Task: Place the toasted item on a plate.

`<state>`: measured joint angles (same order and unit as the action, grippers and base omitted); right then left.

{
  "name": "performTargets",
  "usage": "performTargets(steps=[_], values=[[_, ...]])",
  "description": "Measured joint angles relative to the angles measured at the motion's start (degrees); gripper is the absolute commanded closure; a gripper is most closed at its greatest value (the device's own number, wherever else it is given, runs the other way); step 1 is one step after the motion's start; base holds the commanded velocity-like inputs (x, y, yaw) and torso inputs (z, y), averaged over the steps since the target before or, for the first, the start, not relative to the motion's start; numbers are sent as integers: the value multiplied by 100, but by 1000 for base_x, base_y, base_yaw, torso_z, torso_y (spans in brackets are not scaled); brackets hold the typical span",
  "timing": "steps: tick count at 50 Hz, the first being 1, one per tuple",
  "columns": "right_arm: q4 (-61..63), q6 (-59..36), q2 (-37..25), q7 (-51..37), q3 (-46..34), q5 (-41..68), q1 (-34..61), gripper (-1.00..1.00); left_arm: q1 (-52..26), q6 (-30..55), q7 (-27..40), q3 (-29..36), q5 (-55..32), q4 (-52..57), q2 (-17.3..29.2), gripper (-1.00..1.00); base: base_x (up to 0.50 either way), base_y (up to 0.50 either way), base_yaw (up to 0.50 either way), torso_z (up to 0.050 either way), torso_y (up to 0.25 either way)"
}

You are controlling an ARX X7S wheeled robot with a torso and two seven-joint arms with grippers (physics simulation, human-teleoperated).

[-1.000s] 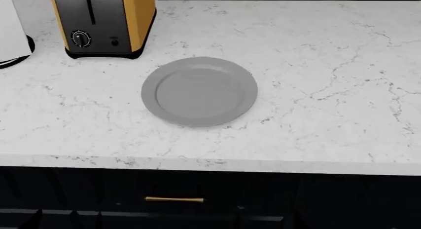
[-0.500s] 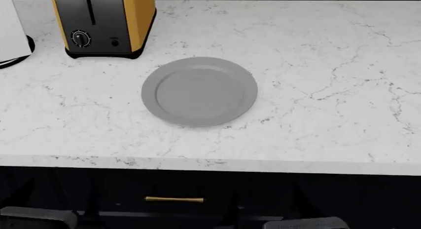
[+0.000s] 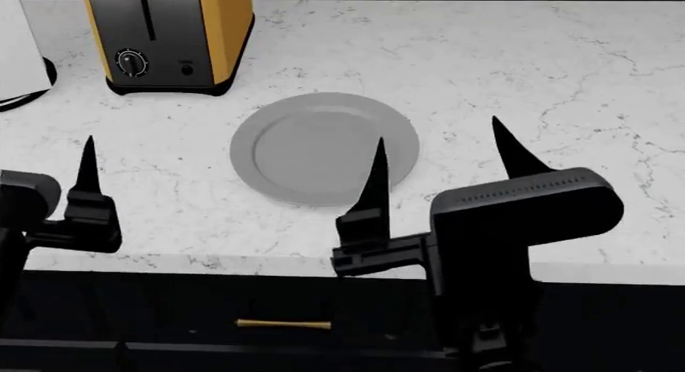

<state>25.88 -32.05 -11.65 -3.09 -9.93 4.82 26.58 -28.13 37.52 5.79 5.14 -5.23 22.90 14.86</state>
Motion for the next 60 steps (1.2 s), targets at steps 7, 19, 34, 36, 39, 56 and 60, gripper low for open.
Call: performTargets(steps=[7, 19, 34, 36, 39, 56, 60], values=[[140, -327, -79, 29, 20, 29, 387, -100, -361, 318, -55, -47, -61, 103, 96, -100, 0, 0, 0, 0, 0], [442, -751, -213, 46, 108, 82, 828, -100, -766, 711, -124, -139, -168, 261, 217, -100, 17, 0, 0, 0, 0], [645, -975, -293, 51, 117, 140, 1040, -100, -884, 952, -137, -248, -252, 442, 321, -100, 185, 14, 0, 0, 0], [659, -984, -302, 50, 113, 145, 1047, -100, -886, 973, -135, -253, -254, 463, 336, -100, 172, 135, 0, 0, 0], [673, -987, -319, 44, 114, 141, 1053, -100, -890, 1002, -131, -251, -266, 490, 346, -100, 172, 320, 0, 0, 0], [729, -998, -332, 24, 100, 214, 1088, -100, -928, 1130, -113, -251, -285, 592, 420, -100, 176, 132, 0, 0, 0], [752, -997, -334, 18, 111, 239, 1076, -100, -920, 1133, -113, -258, -299, 600, 423, -100, 237, 46, 0, 0, 0]])
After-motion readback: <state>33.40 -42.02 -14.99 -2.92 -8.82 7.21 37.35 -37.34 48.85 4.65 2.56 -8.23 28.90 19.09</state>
